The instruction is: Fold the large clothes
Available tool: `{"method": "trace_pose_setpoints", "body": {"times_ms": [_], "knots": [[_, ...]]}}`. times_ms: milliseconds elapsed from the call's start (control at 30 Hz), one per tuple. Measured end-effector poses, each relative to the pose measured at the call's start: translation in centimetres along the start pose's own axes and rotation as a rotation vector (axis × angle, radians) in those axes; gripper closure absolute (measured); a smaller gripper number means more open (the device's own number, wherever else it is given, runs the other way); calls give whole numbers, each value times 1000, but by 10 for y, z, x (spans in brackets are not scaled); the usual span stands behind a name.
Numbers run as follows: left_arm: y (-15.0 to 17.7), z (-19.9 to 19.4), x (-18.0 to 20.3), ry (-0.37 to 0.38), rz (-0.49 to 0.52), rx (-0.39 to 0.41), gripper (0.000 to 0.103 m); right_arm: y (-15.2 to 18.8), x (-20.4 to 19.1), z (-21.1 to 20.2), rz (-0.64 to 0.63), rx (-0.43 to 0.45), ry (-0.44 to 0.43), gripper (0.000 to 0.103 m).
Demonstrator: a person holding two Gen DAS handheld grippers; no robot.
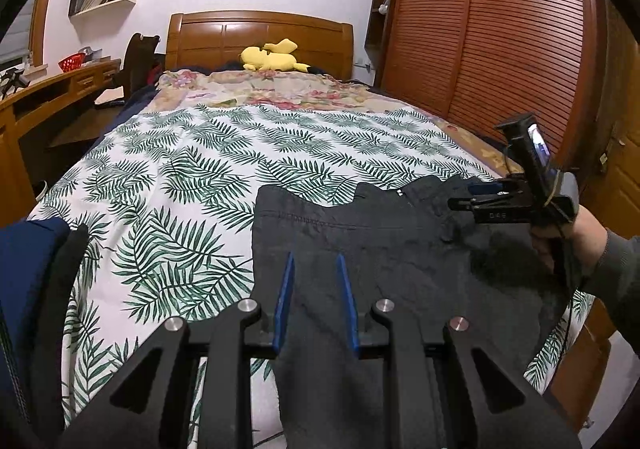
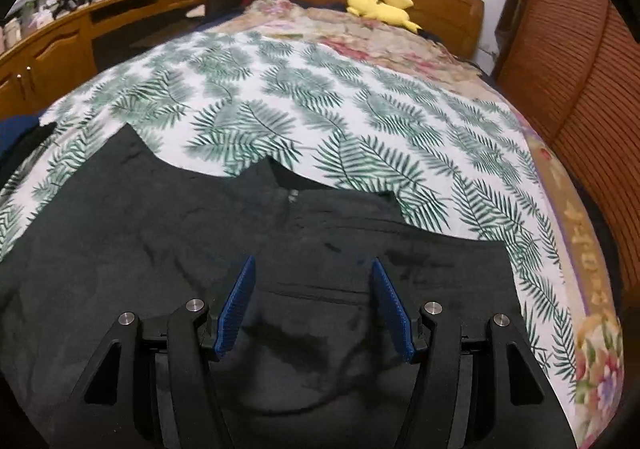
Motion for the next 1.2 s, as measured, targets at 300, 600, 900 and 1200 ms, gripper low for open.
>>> {"method": "trace_pose_setpoints", "body": {"times_ms": [300,600,900,1200], "knots": [[1,8,6,10,9,-11,82,-3,3,39,-38,-53,10,90],[-5,19,19,40,27,-11,82,-33,2,62,-19,-25,0,96],[-16,38,41,89,51,-10,82,-45,6,72,21,-9,2,82],[-24,57,69,121,84,-22,82,-52,45,23,21,95,-42,48]]}}
Point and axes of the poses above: each gripper's, at about its wrist camera, not at the fingertips, and z roughly the way its jaws point, x to its right, y to its underside, the point moved 1 cm from there along z, roughly the way its jaws point, and after that the axes turned 11 degrees about z, right-handed, at the moved point
